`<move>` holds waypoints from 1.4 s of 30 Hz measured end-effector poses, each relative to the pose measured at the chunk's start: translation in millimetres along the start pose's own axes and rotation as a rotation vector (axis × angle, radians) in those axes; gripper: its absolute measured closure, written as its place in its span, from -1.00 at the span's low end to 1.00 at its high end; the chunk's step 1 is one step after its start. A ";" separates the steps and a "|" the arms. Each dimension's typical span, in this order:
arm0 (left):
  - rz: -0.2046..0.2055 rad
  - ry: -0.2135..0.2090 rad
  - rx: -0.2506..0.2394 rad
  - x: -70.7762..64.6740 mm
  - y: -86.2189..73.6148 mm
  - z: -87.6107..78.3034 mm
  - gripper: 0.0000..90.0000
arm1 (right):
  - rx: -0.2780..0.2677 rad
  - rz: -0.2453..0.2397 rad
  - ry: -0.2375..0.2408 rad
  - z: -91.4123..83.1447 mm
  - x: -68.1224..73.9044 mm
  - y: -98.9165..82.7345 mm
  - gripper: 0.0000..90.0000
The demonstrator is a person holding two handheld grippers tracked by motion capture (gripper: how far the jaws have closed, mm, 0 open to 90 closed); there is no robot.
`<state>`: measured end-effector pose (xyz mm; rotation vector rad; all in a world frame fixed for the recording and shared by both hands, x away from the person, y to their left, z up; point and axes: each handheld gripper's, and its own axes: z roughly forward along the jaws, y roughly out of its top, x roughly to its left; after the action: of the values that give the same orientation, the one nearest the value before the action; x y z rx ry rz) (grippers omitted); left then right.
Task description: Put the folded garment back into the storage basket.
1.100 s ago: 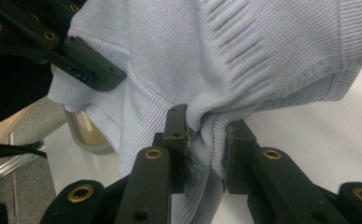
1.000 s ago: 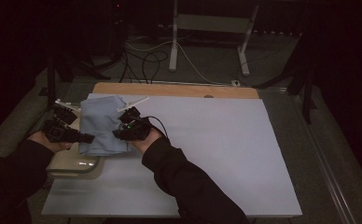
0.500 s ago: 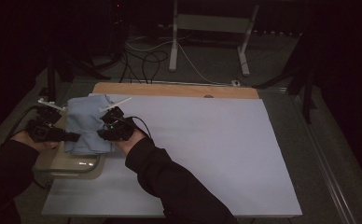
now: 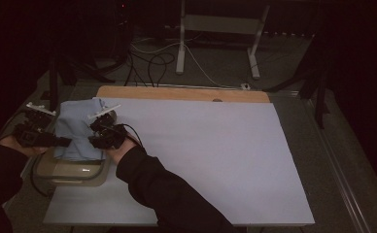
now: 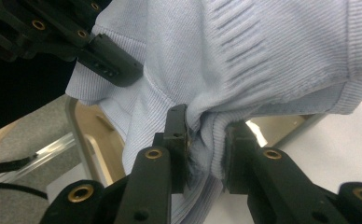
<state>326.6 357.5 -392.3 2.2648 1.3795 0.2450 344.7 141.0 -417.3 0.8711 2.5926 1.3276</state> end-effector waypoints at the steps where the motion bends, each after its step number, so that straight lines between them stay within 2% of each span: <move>1: 0.000 0.004 0.003 1.2 -0.2 0.2 0.73 | 0.000 -0.004 -0.008 2.2 1.9 0.6 0.68; 7: 0.003 0.023 0.019 8.2 -3.9 3.8 0.73 | -0.001 -0.024 -0.023 12.4 7.9 1.2 0.68; 13: 0.013 0.055 0.048 12.0 -4.7 10.6 0.73 | 0.000 -0.008 -0.032 24.9 8.9 -2.8 0.68; 19: 0.010 0.063 0.042 17.4 -7.7 15.7 0.73 | 0.003 -0.016 -0.047 34.0 12.0 -4.4 0.68; 21: 0.019 0.077 0.042 18.5 -8.1 17.5 0.72 | -0.003 -0.011 -0.052 36.5 12.8 -5.4 0.68; 25: 0.012 0.091 0.051 20.8 -9.2 21.3 0.72 | -0.012 0.024 -0.039 42.9 13.7 -9.1 0.68; 34: 0.014 0.111 0.080 22.6 -11.9 30.5 0.72 | -0.007 0.021 -0.061 54.4 17.7 -16.6 0.68; 42: 0.016 0.121 0.122 23.5 -14.2 40.1 0.71 | 0.012 0.024 -0.063 61.0 20.8 -23.2 0.68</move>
<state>342.1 371.4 -436.2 2.3962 1.4749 0.3156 337.6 185.0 -469.2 0.9326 2.5536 1.2699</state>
